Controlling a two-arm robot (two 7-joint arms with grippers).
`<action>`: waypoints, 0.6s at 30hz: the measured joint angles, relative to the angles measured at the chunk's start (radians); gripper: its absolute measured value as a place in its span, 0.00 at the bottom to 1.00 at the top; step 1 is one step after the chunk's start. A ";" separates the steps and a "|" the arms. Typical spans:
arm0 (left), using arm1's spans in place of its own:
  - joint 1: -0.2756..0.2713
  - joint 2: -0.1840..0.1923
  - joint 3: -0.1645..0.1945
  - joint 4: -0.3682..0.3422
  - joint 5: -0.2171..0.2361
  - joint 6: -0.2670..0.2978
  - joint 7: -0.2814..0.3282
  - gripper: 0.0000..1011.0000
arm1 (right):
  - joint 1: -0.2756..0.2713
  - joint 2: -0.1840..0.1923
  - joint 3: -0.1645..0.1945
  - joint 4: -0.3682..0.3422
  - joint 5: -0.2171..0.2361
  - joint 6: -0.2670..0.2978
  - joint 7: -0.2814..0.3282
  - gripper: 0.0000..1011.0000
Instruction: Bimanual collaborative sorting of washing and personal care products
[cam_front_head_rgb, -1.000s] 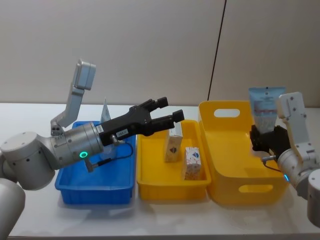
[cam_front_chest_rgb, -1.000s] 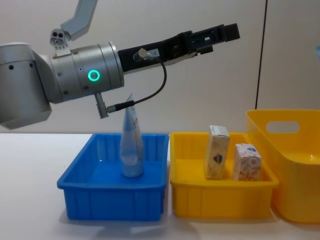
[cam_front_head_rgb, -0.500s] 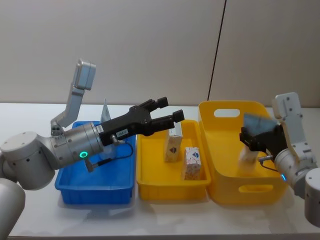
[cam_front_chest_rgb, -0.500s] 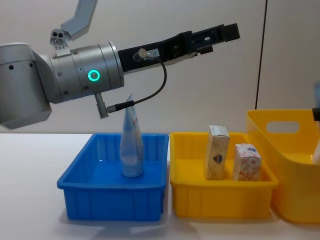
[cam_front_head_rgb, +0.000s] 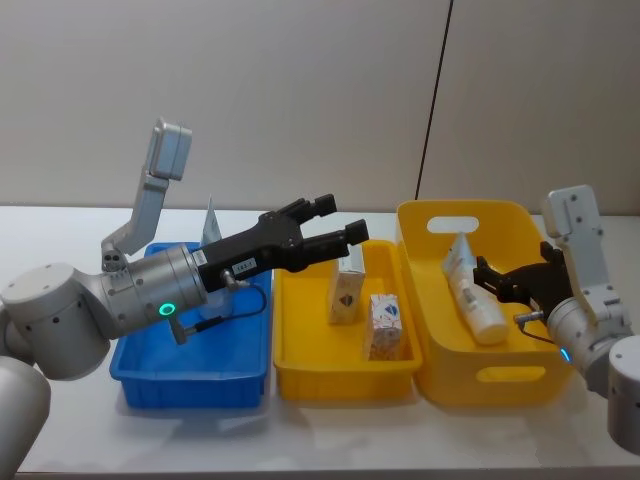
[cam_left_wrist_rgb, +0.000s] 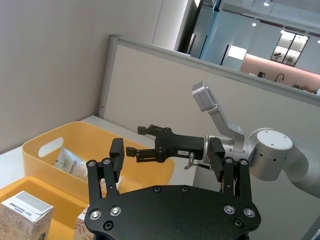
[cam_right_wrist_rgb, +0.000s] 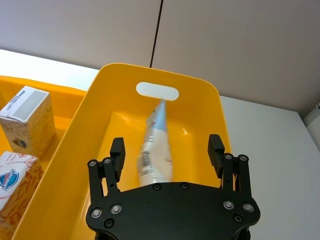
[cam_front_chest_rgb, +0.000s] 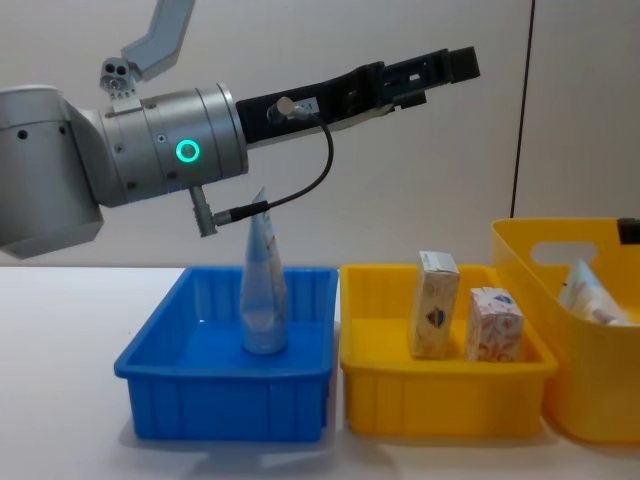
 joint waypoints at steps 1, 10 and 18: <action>0.000 0.000 0.000 0.000 0.000 0.000 0.000 0.99 | 0.000 0.000 0.000 0.000 0.000 0.000 0.000 0.99; 0.000 0.000 0.000 0.000 0.000 0.000 0.000 0.99 | -0.007 -0.001 0.007 -0.016 0.015 -0.017 0.028 0.99; 0.000 0.000 0.000 0.000 0.000 0.000 0.000 0.99 | -0.025 0.000 0.023 -0.059 0.060 -0.034 0.089 0.99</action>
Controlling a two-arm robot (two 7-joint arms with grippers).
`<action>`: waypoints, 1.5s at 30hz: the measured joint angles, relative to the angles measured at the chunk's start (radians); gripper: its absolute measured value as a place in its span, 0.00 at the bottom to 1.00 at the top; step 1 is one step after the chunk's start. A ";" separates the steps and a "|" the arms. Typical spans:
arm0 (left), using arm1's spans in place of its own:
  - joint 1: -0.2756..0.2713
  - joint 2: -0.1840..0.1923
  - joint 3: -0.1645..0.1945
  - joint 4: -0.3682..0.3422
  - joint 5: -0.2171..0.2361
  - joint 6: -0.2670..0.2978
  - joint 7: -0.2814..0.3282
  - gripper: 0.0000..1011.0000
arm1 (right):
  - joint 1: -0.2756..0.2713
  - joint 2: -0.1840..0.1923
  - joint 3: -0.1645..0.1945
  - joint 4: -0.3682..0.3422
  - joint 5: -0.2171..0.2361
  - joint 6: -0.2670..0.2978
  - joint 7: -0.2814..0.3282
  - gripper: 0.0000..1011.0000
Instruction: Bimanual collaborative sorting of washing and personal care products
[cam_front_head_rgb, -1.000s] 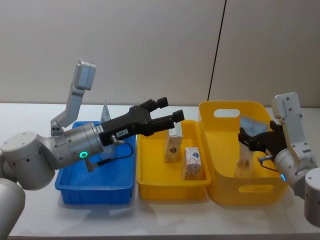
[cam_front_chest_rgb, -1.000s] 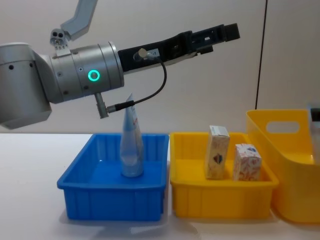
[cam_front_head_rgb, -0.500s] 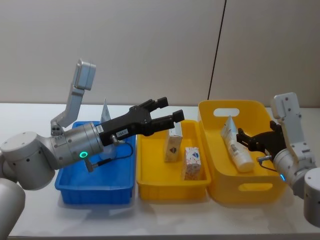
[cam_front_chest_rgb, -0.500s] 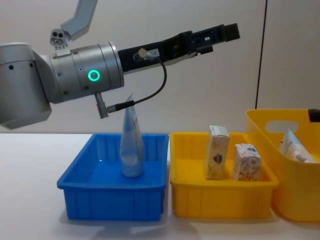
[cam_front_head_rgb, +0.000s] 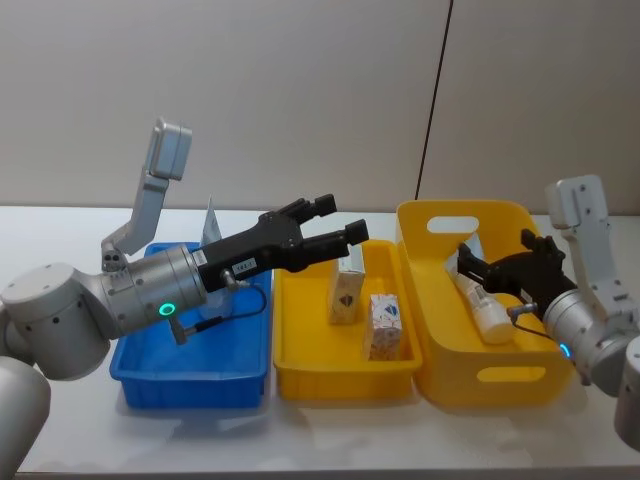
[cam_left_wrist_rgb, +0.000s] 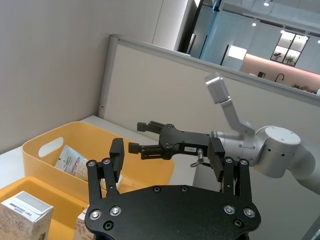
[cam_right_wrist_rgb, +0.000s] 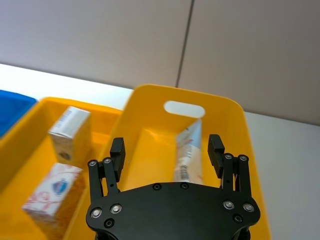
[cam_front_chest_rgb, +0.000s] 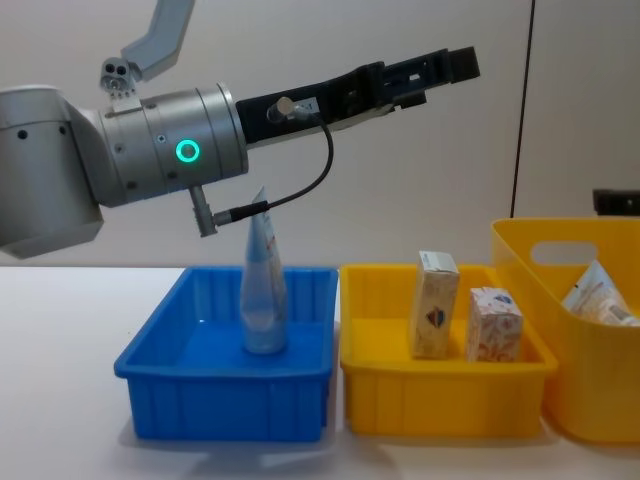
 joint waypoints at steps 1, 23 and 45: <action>0.000 0.000 0.000 0.000 0.000 0.000 0.000 0.99 | -0.004 0.001 0.003 -0.011 0.010 -0.001 0.017 0.99; 0.000 0.000 0.000 0.000 0.000 0.000 0.000 0.99 | -0.092 0.049 0.014 -0.201 0.181 0.104 0.222 0.99; 0.083 0.034 -0.004 -0.095 0.085 -0.019 0.156 0.99 | -0.198 0.043 -0.013 -0.238 0.155 -0.031 0.146 0.99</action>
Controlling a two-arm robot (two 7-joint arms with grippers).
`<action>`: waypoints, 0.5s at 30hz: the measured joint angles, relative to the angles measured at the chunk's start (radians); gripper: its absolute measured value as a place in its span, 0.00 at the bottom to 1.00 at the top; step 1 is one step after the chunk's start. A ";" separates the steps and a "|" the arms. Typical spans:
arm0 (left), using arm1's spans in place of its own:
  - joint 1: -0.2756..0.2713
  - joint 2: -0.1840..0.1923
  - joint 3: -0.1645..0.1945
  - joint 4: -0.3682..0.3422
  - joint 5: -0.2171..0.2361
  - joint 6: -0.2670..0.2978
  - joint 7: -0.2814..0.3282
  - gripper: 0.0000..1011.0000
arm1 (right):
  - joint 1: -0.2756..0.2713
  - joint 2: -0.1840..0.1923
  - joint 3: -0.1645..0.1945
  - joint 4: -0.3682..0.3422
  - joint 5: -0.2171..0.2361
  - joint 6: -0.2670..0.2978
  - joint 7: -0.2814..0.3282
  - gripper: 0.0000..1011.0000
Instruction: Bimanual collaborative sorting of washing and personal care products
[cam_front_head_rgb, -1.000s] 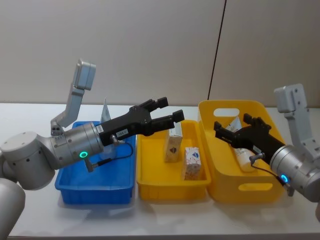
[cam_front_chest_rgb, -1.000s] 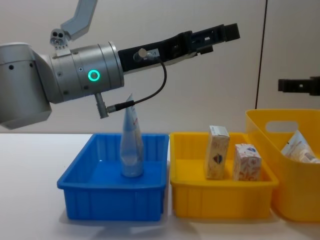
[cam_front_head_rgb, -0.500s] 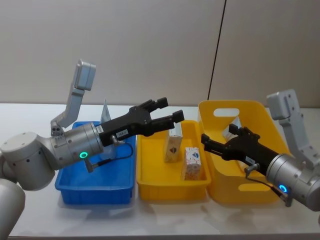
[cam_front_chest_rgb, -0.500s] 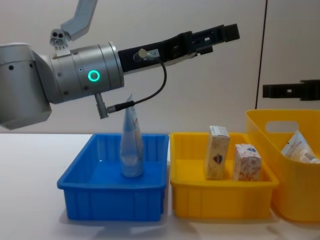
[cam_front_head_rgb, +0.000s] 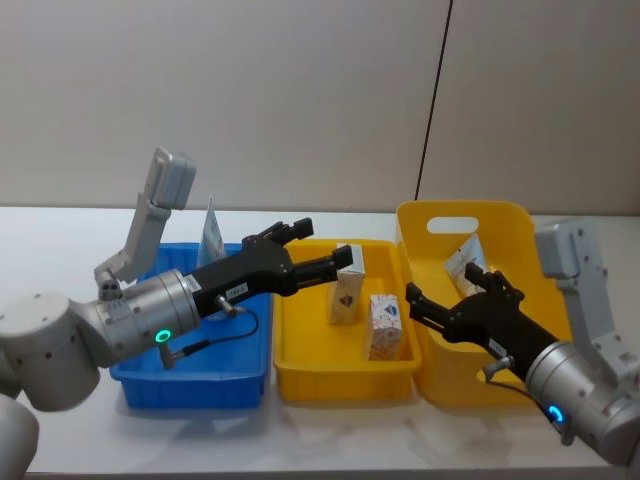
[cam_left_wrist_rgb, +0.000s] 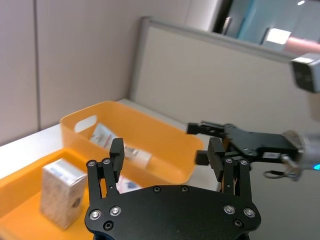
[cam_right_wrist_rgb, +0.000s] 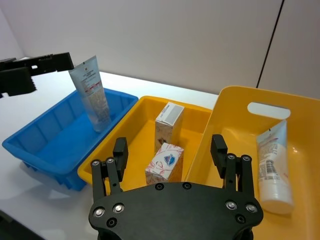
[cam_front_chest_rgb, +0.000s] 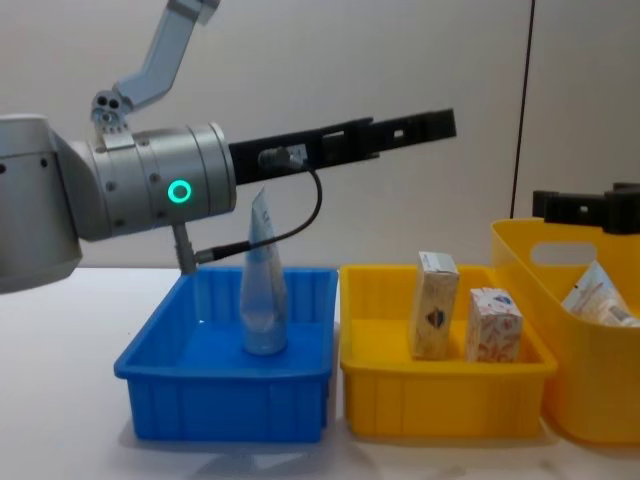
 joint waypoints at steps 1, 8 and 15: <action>0.006 0.002 0.000 -0.007 0.006 -0.002 0.010 0.99 | -0.006 -0.001 -0.001 -0.001 -0.003 -0.011 -0.006 0.99; 0.050 0.021 -0.003 -0.056 0.051 -0.013 0.092 0.99 | -0.061 -0.008 -0.013 -0.013 -0.026 -0.101 -0.057 0.99; 0.103 0.044 -0.006 -0.117 0.106 -0.026 0.192 0.99 | -0.116 -0.015 -0.025 -0.023 -0.048 -0.190 -0.109 0.99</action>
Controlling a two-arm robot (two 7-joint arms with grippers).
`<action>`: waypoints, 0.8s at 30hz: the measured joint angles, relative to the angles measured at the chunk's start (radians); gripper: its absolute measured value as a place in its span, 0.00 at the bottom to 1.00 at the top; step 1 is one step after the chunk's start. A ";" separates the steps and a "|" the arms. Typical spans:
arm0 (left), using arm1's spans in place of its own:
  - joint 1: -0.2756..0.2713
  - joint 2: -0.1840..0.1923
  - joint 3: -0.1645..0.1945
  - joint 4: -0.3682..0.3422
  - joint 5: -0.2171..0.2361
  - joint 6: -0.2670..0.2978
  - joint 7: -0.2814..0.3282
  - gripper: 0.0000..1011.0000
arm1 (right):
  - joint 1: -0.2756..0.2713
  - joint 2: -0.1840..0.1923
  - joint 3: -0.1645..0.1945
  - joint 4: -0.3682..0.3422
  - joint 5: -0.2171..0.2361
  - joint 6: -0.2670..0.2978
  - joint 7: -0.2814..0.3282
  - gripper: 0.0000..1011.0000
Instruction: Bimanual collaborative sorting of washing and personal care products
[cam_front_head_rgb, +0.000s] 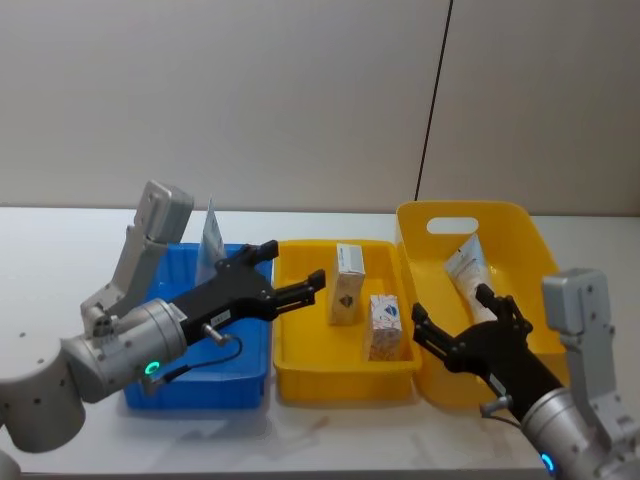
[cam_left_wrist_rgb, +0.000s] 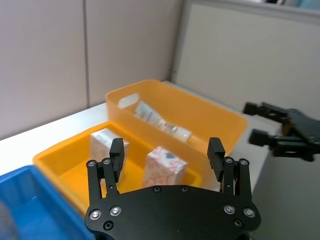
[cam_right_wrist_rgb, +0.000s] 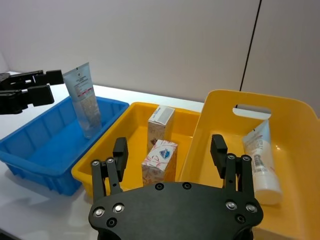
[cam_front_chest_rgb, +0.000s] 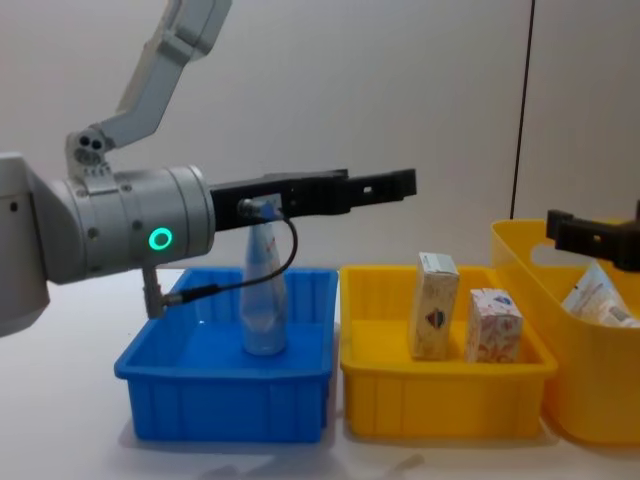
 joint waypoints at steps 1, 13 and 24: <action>0.005 0.003 0.000 -0.006 0.006 -0.001 0.011 0.99 | -0.005 -0.001 -0.001 -0.001 -0.003 -0.009 -0.005 0.99; 0.091 0.038 -0.005 -0.104 0.094 -0.023 0.171 0.99 | -0.046 -0.006 -0.010 -0.009 -0.019 -0.076 -0.043 0.99; 0.166 0.069 -0.009 -0.188 0.171 -0.042 0.311 0.99 | -0.046 -0.006 -0.009 -0.009 -0.019 -0.077 -0.043 0.99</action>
